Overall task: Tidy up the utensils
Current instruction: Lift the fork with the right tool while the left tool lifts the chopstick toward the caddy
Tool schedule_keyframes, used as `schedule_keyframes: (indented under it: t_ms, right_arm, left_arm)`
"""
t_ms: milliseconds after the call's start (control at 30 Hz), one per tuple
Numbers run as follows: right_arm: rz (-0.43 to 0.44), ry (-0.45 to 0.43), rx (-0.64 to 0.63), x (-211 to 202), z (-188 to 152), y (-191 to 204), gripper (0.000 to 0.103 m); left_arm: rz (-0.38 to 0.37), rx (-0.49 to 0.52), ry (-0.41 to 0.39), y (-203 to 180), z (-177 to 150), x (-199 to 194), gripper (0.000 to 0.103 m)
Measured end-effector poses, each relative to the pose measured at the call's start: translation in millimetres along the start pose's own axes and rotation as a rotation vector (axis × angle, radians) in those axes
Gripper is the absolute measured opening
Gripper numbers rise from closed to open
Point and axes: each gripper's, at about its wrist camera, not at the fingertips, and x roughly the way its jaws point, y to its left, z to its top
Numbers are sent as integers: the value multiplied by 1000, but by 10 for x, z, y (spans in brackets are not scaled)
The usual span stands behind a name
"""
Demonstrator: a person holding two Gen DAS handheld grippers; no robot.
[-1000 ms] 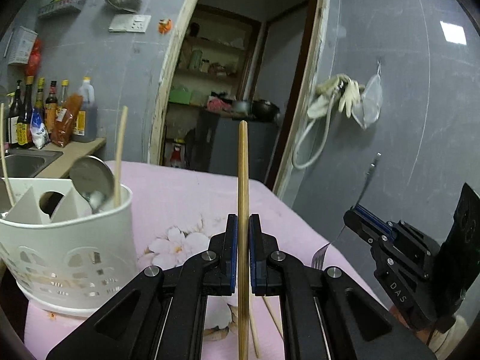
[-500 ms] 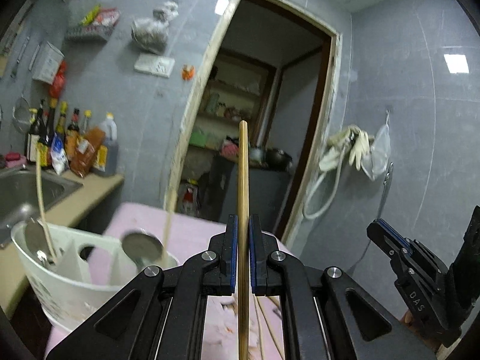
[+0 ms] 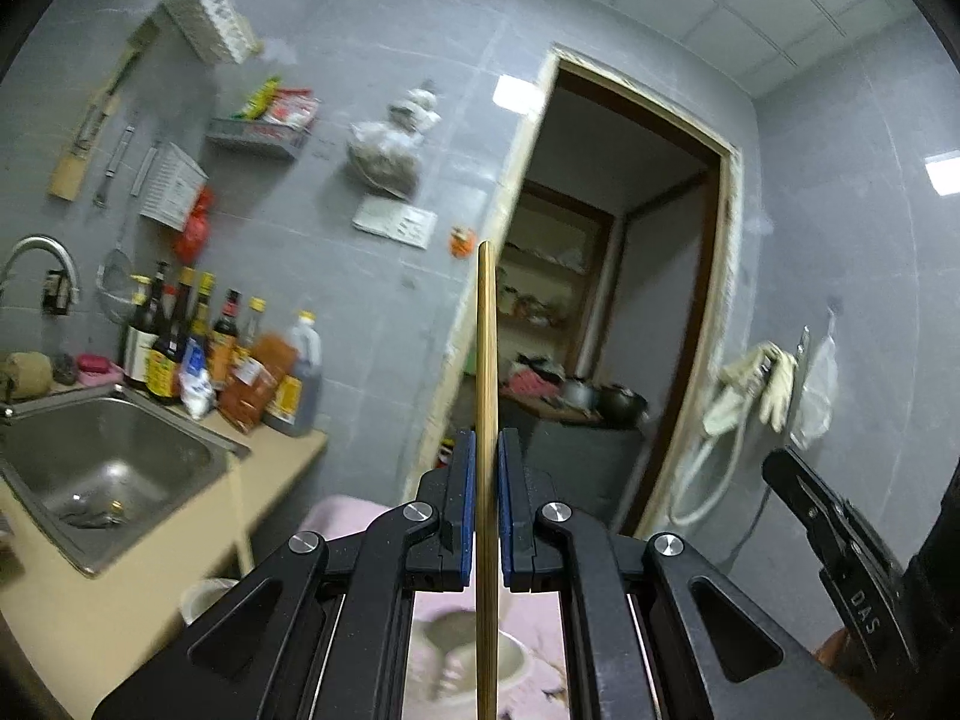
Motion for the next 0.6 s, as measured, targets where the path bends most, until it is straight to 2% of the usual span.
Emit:
schedule_keyframes:
  t_ms: [333,600]
  right_arm:
    - [63,-61,95,377,-49,242,5]
    - [92,-74,184,638,-251,296,5]
  left_arm:
    - [111,-148,-75,691,150,6,4]
    - [203,-197,-149,921,57,25,4]
